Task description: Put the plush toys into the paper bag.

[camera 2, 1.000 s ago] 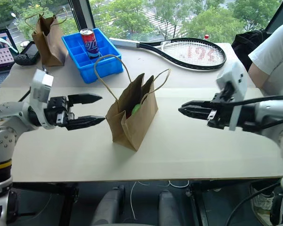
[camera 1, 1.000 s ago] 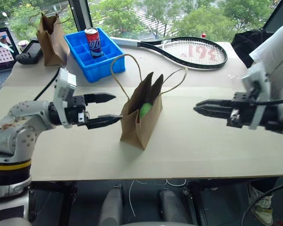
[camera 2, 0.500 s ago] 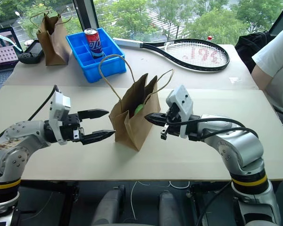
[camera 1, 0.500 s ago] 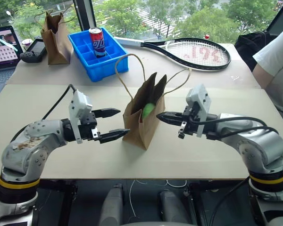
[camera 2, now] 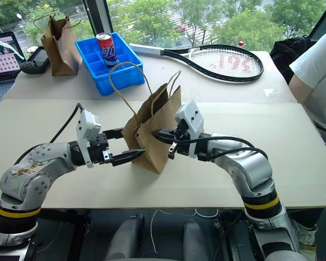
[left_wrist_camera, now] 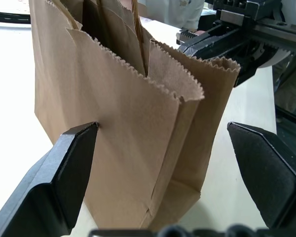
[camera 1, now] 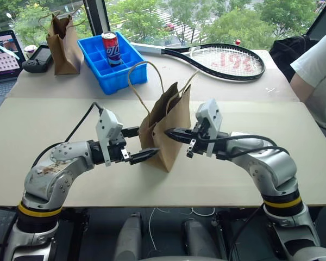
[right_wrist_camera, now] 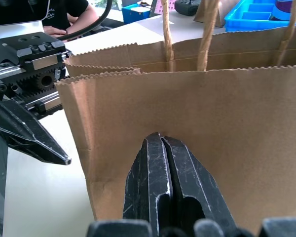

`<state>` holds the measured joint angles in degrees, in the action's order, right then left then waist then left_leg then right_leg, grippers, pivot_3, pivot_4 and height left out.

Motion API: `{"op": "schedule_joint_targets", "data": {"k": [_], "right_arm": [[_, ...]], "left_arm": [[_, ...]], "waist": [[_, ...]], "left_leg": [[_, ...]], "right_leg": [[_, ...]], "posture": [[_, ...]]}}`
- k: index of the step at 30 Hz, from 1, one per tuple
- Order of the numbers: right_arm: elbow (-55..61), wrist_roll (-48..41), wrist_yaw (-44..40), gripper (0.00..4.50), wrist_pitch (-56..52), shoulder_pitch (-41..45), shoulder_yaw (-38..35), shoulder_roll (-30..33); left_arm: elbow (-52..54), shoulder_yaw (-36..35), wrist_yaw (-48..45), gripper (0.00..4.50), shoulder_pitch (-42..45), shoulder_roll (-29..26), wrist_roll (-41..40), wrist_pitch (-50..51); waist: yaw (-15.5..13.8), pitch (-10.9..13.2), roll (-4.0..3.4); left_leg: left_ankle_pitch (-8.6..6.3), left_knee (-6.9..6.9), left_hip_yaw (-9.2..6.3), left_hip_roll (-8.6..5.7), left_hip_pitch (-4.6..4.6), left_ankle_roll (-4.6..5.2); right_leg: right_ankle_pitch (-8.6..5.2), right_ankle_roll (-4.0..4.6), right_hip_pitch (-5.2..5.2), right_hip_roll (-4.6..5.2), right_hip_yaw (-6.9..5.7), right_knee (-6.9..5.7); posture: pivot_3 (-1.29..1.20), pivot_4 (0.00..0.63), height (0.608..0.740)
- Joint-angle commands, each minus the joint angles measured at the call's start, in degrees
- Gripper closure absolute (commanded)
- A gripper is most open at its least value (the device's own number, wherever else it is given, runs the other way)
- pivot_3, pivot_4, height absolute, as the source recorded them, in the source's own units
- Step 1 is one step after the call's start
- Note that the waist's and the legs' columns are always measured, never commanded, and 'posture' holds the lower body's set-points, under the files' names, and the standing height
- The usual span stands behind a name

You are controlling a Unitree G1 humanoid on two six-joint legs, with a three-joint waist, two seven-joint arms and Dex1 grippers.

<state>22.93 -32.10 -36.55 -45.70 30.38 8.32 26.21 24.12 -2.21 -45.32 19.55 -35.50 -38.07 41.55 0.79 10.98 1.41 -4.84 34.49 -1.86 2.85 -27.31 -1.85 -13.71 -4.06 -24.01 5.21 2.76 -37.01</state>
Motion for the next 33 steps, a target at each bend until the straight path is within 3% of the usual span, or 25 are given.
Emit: {"op": "schedule_joint_targets", "data": {"k": [1,3,6,16,17,20,23,29,33], "right_arm": [[1.45,0.48,0.72,4.48,1.23,0.55,-0.18,-1.06],[1.56,0.58,0.99,4.48,1.1,0.47,0.04,-1.71],[1.49,1.06,1.33,4.5,1.07,0.3,0.5,-2.38],[1.86,1.57,2.13,4.5,0.36,0.58,-1.05,-1.82],[2.2,1.26,2.29,4.5,0.07,0.61,-1.52,-1.67],[5.74,-3.45,2.24,4.5,-3.3,0.78,-6.36,-0.01],[11.34,-13.52,0.91,4.5,-10.17,-0.4,-14.61,5.2],[16.95,-32.5,1.6,4.5,-21.59,-6.54,-30.42,19.51],[19.17,-42.6,3.89,4.5,-26.24,-16.03,-43.77,29.11]], "left_arm": [[1.17,0.39,2.15,0.0,1.32,1.37,-0.19,0.35],[1.22,0.67,3.05,0.0,1.53,2.1,-0.24,0.64],[1.05,1.1,4.59,0.67,1.77,2.93,-0.03,1.36],[-2.83,3.7,4.52,4.27,4.34,2.51,2.99,1.38],[-3.29,4.07,3.94,4.42,4.89,2.44,3.27,1.08],[-5.93,5.47,-0.11,4.42,7.4,0.96,4.87,-1.22],[-12.54,7.03,-7.52,4.42,11.54,-1.13,7.63,-6.66],[-29.23,11.0,-23.07,4.42,21.7,-0.04,12.3,-19.98],[-42.69,12.78,-36.15,4.42,30.05,2.85,13.31,-27.87]], "waist": [[0.01,0.0,0.0],[0.01,0.0,0.0],[0.01,0.0,0.0],[-0.05,0.0,0.0],[-0.06,0.0,0.0],[-0.15,0.0,0.0],[-0.37,0.0,0.0],[-0.86,0.0,0.01],[-1.48,0.0,0.01]], "left_leg": [[0.0,0.0,0.0,0.0,0.0,0.0],[0.0,0.0,0.0,0.0,0.0,0.0],[0.0,0.0,0.0,0.0,0.01,0.0],[0.0,0.0,0.0,0.0,0.0,0.0],[0.0,0.0,0.0,0.0,0.0,0.0],[0.0,0.0,0.0,0.0,-0.01,0.0],[0.0,0.0,0.0,-0.01,-0.03,0.0],[0.0,-0.08,0.03,-0.01,-0.03,0.0],[0.0,-0.06,0.11,-0.02,-0.08,0.01]], "right_leg": [[0.0,0.0,0.0,0.0,0.0,0.0],[0.0,-0.01,0.0,0.0,0.0,0.0],[0.01,-0.02,0.0,0.0,0.0,0.0],[0.02,-0.03,0.0,-0.01,0.0,0.0],[0.02,-0.03,0.0,-0.01,0.0,0.0],[0.02,-0.03,0.0,0.0,0.0,0.0],[0.02,-0.02,0.0,0.01,0.0,-0.01],[-0.2,0.39,0.04,0.04,-0.01,0.14],[-0.22,0.4,0.05,0.08,0.0,0.2]], "posture": [[0.0,0.15,0.74],[0.0,0.15,0.74],[0.0,0.15,0.74],[0.0,0.15,0.74],[0.0,0.15,0.74],[0.0,0.15,0.74],[0.0,0.15,0.74],[0.0,0.15,0.74],[0.0,0.15,0.74]]}}
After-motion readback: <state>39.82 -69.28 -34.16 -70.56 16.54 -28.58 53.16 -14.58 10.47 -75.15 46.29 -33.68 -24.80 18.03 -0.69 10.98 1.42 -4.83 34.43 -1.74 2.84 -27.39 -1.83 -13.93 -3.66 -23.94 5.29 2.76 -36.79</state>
